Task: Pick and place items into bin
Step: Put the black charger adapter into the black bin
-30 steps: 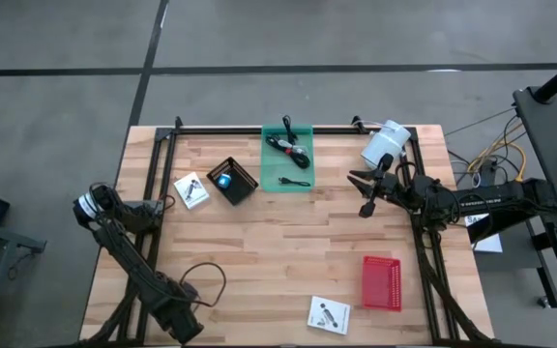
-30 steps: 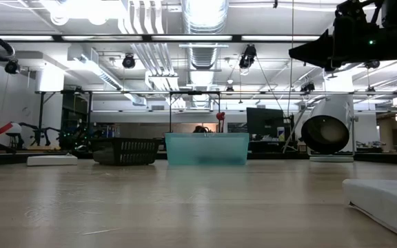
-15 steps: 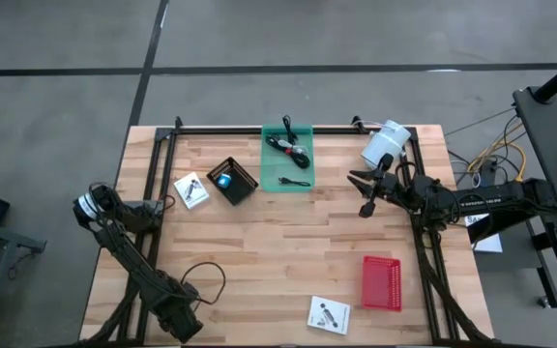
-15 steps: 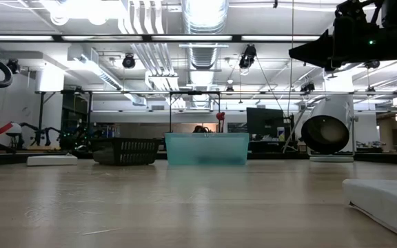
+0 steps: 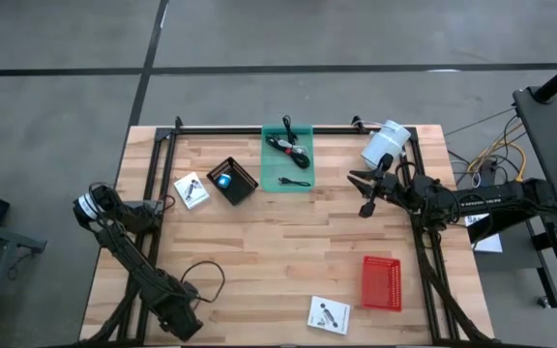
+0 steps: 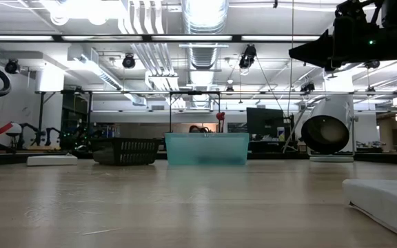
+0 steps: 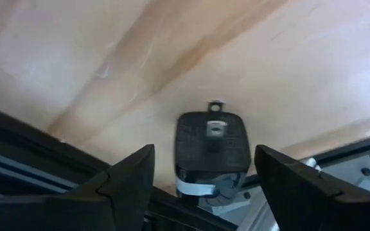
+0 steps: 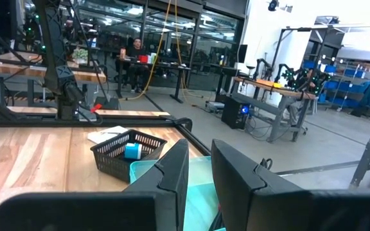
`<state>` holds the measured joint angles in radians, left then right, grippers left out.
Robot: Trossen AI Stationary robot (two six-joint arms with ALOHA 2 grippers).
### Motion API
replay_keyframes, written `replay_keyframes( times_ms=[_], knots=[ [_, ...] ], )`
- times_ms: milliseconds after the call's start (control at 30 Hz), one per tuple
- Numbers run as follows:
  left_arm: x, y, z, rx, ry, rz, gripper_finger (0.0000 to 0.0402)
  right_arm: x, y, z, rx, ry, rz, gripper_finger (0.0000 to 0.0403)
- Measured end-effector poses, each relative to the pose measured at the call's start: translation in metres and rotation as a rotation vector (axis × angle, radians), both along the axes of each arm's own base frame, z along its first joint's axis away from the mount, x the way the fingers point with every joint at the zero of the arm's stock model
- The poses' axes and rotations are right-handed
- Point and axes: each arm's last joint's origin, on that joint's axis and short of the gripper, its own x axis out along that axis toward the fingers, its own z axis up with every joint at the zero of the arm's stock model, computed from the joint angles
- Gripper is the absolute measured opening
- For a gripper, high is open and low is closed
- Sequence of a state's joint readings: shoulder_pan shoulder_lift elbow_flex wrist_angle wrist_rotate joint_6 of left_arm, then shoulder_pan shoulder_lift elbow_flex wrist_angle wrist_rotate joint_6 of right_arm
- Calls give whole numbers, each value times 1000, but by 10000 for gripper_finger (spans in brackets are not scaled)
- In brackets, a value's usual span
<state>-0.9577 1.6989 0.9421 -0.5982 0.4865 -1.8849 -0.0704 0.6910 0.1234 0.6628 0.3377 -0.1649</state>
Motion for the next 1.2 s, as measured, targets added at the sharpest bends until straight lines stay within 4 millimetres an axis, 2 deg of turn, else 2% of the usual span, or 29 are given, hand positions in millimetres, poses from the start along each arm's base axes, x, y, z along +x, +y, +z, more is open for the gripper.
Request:
replay_keyframes(
  times_ms=[200,333,667,933,1200],
  knots=[
    [0,0,0,-3,-1,-6,180,0,0,0,-2,1,0,57],
    [1,-4,2,-69,2,-33,130,0,0,0,-2,1,0,57],
    [4,-7,6,-95,-21,-42,129,0,0,0,0,0,0,57],
    [8,-5,5,-41,-150,-49,129,0,0,0,0,-1,0,57],
    [12,-1,8,-26,-199,-46,129,0,0,0,-2,-1,0,57]
  ],
)
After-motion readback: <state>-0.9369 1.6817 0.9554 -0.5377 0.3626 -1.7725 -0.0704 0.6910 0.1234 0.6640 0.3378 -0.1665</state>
